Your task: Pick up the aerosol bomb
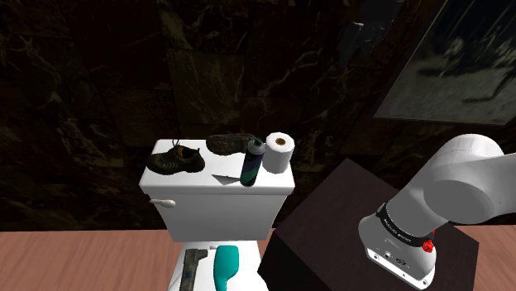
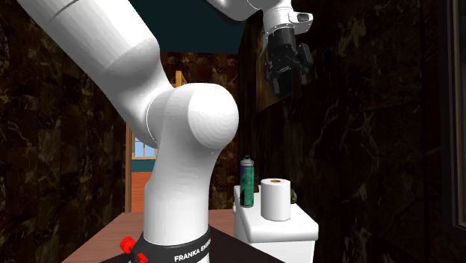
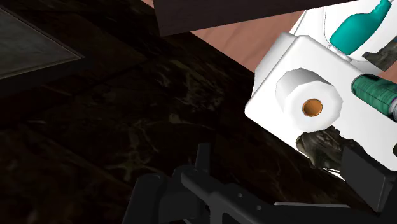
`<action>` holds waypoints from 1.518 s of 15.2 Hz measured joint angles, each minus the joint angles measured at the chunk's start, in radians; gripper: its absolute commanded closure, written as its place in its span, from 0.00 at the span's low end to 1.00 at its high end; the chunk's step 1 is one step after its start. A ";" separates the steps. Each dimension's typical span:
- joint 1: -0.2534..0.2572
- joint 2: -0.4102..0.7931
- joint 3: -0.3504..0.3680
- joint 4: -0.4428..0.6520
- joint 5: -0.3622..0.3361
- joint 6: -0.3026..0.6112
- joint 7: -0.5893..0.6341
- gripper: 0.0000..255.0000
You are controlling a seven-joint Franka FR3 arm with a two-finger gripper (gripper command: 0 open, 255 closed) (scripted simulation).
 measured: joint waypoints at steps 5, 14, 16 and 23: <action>0.037 0.069 0.002 -0.018 0.034 0.059 -0.025 0.00; 0.147 0.314 0.013 -0.007 0.144 0.216 -0.124 0.00; 0.169 0.376 0.014 0.004 0.169 0.248 -0.155 0.00; 0.252 0.564 0.046 0.040 0.270 0.341 -0.249 0.00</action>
